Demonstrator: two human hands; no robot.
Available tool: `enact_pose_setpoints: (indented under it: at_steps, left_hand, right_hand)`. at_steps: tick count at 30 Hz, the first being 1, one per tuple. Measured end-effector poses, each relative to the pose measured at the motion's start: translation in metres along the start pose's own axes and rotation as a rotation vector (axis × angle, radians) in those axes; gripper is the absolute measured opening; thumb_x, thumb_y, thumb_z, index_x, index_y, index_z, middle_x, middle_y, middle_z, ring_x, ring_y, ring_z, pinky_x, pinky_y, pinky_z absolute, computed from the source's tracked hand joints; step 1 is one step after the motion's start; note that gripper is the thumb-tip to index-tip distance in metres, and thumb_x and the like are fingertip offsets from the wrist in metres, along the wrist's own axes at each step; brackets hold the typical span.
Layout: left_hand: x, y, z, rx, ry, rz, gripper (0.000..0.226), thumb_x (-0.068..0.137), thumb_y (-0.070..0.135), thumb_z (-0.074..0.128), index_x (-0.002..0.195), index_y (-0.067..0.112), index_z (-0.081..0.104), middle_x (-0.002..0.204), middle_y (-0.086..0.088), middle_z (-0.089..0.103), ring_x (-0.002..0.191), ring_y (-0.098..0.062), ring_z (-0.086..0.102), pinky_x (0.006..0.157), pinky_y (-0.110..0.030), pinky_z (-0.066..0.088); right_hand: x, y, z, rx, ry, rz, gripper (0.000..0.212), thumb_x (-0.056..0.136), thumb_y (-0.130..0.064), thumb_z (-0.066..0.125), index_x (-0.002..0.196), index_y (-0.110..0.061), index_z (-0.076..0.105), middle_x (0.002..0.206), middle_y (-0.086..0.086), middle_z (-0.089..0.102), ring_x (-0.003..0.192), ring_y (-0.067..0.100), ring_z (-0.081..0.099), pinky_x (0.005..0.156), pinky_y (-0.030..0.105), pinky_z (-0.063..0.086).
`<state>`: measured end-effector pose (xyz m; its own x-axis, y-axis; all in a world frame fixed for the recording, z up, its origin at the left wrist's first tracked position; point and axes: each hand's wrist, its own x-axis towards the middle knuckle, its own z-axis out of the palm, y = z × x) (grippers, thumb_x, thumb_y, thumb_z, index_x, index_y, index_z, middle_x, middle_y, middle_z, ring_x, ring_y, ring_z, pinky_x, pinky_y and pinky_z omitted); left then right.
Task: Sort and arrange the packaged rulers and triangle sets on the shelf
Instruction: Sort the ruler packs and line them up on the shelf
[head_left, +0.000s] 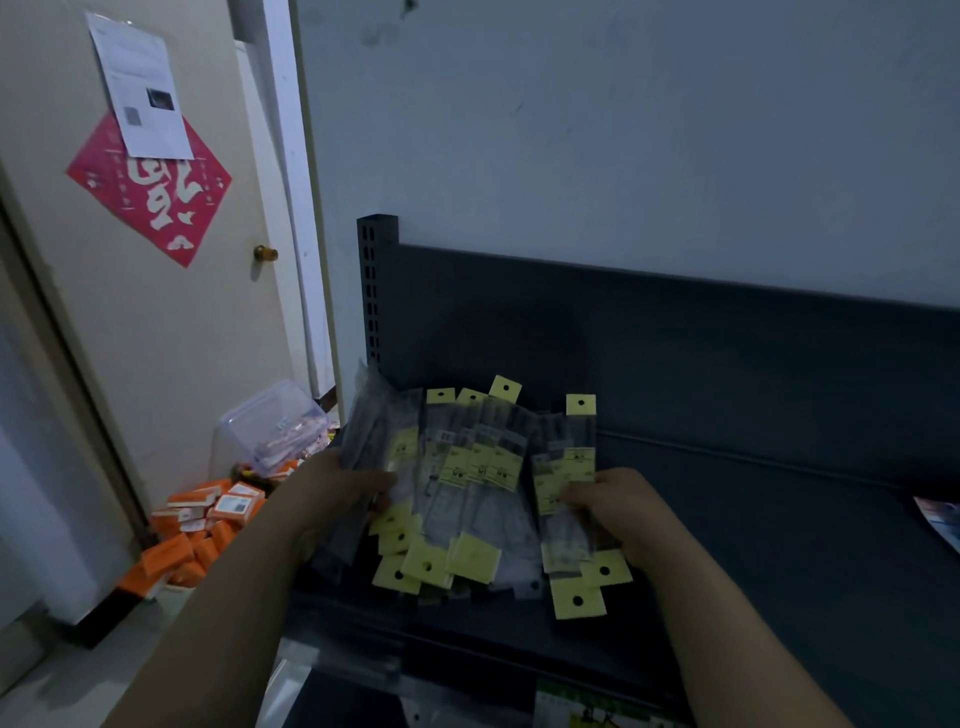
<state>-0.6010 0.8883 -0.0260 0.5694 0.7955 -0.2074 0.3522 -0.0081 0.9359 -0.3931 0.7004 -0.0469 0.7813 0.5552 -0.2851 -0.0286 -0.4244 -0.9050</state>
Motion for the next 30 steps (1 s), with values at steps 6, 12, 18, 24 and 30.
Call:
enact_pose_setpoints:
  at_steps: [6, 12, 18, 24, 30]
  left_hand:
    - [0.013, -0.003, -0.008, 0.006, -0.029, -0.012, 0.013, 0.08, 0.007, 0.072, 0.09, 0.0, 0.067, 0.068, -0.015, 0.072, 0.061, -0.026, 0.065, 0.066, -0.035, 0.056]
    - [0.023, -0.008, -0.02, 0.034, -0.051, -0.028, 0.02, 0.079, 0.013, 0.075, 0.095, 0.003, 0.068, 0.078, -0.017, 0.074, 0.082, -0.035, 0.069, 0.088, -0.05, 0.054]
    - [0.021, -0.007, -0.023, 0.05, -0.069, -0.018, 0.019, 0.081, 0.012, 0.073, 0.095, 0.0, 0.069, 0.079, -0.02, 0.073, 0.072, -0.031, 0.068, 0.076, -0.042, 0.056]
    - [0.02, -0.006, -0.027, 0.044, -0.089, -0.024, 0.025, 0.08, 0.015, 0.075, 0.102, 0.005, 0.068, 0.089, -0.017, 0.074, 0.086, -0.035, 0.07, 0.087, -0.048, 0.055]
    - [0.024, -0.002, -0.019, 0.141, -0.117, 0.01, 0.028, 0.078, 0.021, 0.076, 0.103, 0.013, 0.066, 0.095, -0.009, 0.073, 0.09, -0.027, 0.068, 0.091, -0.045, 0.053]
  right_hand:
    - [-0.003, -0.004, 0.007, 0.019, -0.033, -0.048, 0.013, 0.084, -0.004, 0.064, 0.083, 0.008, 0.068, 0.067, 0.012, 0.064, 0.05, 0.014, 0.06, 0.046, 0.019, 0.048]
    - [-0.008, -0.012, 0.021, 0.011, -0.067, -0.176, 0.01, 0.086, -0.008, 0.064, 0.084, -0.002, 0.072, 0.09, 0.014, 0.073, 0.072, 0.016, 0.066, 0.061, 0.023, 0.053]
    - [-0.012, -0.018, 0.041, -0.013, -0.189, -0.213, 0.016, 0.085, -0.001, 0.064, 0.089, -0.015, 0.071, 0.088, 0.003, 0.073, 0.078, 0.014, 0.068, 0.073, 0.027, 0.059]
    - [-0.012, -0.025, 0.051, -0.08, -0.239, -0.237, 0.022, 0.092, -0.008, 0.058, 0.112, -0.012, 0.065, 0.093, -0.003, 0.067, 0.079, 0.008, 0.064, 0.07, 0.018, 0.054]
    - [-0.014, -0.028, 0.052, -0.144, -0.234, -0.299, 0.03, 0.098, -0.01, 0.045, 0.121, -0.02, 0.061, 0.092, -0.001, 0.065, 0.074, 0.008, 0.057, 0.065, 0.018, 0.052]
